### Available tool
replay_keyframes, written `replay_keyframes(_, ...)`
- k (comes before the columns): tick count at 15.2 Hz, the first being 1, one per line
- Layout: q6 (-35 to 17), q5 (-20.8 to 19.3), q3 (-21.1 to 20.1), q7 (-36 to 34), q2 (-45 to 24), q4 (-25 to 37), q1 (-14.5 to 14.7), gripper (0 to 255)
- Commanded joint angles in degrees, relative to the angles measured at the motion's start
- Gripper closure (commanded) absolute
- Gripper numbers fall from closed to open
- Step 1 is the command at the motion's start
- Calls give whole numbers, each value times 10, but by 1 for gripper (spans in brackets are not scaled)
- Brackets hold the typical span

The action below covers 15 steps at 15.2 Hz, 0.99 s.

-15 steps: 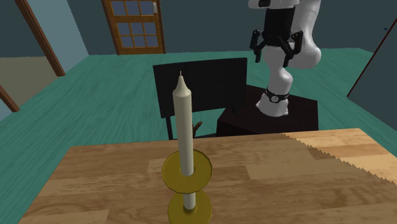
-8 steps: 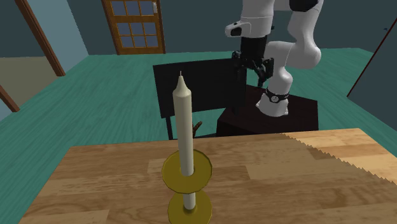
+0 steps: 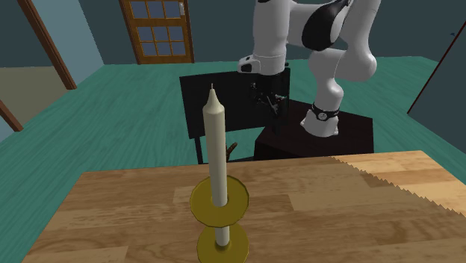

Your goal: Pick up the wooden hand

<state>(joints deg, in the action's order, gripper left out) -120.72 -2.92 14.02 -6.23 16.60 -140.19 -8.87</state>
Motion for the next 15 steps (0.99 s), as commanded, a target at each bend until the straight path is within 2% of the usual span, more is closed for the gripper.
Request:
replay_keyframes(1, -28, -1, 11, 2, -34, 4, -7, 0)
replay_keyframes(10, -131, 28, 52, 24, -212, 61, -40, 0)
replay_keyframes(15, -164, 42, 51, 33, -244, 58, -43, 0)
